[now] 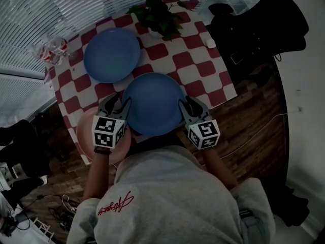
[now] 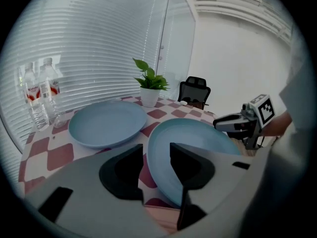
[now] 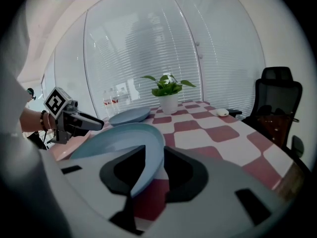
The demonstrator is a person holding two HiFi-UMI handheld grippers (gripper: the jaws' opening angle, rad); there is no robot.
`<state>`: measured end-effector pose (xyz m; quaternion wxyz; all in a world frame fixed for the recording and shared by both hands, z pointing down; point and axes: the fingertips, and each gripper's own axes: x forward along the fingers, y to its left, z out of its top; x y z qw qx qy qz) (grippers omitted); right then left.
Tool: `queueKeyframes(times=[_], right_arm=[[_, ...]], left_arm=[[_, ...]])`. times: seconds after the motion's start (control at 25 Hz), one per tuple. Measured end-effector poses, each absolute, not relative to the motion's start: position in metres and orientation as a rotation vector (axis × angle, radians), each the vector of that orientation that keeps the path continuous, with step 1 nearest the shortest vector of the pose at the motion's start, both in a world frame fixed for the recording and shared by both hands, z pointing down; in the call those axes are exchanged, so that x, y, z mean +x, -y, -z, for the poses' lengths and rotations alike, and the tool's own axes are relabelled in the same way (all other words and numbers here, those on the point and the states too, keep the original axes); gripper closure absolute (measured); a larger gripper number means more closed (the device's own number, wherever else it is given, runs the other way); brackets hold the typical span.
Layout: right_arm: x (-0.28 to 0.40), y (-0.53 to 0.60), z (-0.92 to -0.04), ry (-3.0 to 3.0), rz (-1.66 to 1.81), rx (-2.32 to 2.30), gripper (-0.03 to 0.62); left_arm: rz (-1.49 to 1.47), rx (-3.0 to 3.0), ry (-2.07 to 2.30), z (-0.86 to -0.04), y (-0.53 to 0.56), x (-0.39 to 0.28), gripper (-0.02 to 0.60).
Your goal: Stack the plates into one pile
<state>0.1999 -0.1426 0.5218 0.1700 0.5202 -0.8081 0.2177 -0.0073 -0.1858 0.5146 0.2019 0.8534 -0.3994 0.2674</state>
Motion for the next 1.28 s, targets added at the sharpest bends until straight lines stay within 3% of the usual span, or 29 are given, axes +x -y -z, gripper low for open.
queueKeyframes(times=[0.76, 0.96, 1.08, 1.28], right_arm=[[0.199, 0.140, -0.546, 2.187, -0.695, 1.464, 0.484], [0.206, 0.148, -0.544, 2.131, -0.792, 1.572, 0.533], [0.209, 0.157, -0.537, 2.120, -0.808, 1.632, 0.557], [0.208, 0.178, -0.511, 2.177, -0.704, 1.641, 0.573]], left_arm=[[-1.056, 2.217, 0.863, -0.551, 0.193, 0.005, 0.416], [-1.104, 2.133, 0.933, -0.553, 0.198, -0.001, 0.472], [-1.100, 2.045, 1.016, -0.552, 0.201, -0.008, 0.538], [-1.113, 2.021, 1.084, -0.544, 0.202, -0.014, 0.546]])
